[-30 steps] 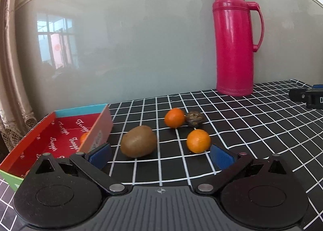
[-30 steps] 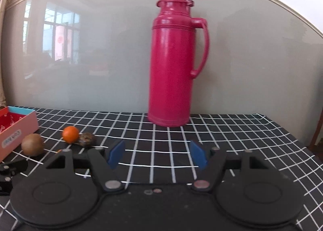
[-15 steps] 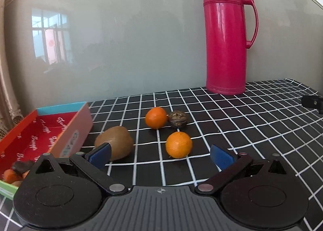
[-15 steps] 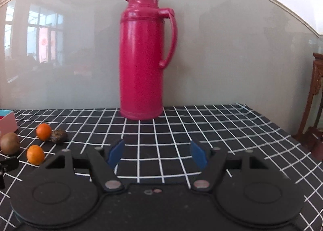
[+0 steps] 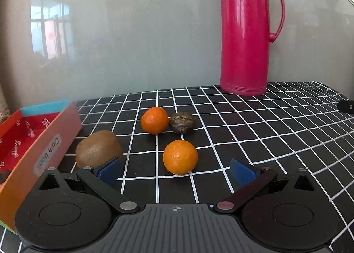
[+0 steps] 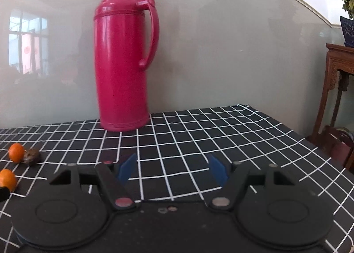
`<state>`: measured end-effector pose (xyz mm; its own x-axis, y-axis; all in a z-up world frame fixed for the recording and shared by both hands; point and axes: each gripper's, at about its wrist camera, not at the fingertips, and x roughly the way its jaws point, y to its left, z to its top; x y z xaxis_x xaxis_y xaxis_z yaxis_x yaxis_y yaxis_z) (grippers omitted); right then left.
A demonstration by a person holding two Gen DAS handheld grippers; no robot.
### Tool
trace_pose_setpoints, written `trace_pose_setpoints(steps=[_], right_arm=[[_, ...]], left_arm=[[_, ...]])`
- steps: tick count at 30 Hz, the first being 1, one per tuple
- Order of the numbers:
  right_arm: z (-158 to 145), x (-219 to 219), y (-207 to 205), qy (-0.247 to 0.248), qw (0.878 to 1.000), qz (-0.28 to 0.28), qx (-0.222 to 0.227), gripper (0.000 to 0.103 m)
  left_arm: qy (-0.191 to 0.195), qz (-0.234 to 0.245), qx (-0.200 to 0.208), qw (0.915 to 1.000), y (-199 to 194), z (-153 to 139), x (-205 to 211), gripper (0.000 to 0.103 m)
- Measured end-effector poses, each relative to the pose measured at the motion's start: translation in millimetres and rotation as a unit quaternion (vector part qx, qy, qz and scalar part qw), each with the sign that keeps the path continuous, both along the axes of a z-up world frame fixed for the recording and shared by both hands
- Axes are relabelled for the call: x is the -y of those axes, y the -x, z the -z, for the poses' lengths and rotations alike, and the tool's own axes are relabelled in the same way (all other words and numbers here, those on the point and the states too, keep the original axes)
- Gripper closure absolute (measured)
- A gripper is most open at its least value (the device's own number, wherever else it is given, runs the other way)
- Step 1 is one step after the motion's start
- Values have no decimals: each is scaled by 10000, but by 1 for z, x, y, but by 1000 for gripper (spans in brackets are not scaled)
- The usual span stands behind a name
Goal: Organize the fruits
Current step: 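Move both grippers back toward the mandarin and kiwi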
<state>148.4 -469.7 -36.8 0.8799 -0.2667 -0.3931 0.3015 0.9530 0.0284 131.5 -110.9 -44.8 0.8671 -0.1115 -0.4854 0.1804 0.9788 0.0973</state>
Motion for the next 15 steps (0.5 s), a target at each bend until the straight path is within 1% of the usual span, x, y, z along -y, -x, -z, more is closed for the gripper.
trace_pose_setpoints(steps=[6,7,8,11,13,15], right_arm=[[0,-5,-5,16,10000,-98,6,31],[0,-7,-7,13,9999,-133,-15,31],[1,-9,-8,5,9998,-175,-43,31],[1,-17,-13,31,9995,-297,-61,31],[0,-22,-15,52,9993,-374,-66,31],[0,-27,-17,50,9990,-449,-67,31]], left_arm=[[-123,9,-24,9999,-7,1,8,1],[-157,10,-7,9999,-7,1,10,6],[-186,-12,-5,9998,-8,1,11,16],[-182,-20,-195,9996,-14,4,13,20],[-137,-15,-166,9998,-15,4,13,20],[-184,-12,-235,9996,-17,5,15,20]])
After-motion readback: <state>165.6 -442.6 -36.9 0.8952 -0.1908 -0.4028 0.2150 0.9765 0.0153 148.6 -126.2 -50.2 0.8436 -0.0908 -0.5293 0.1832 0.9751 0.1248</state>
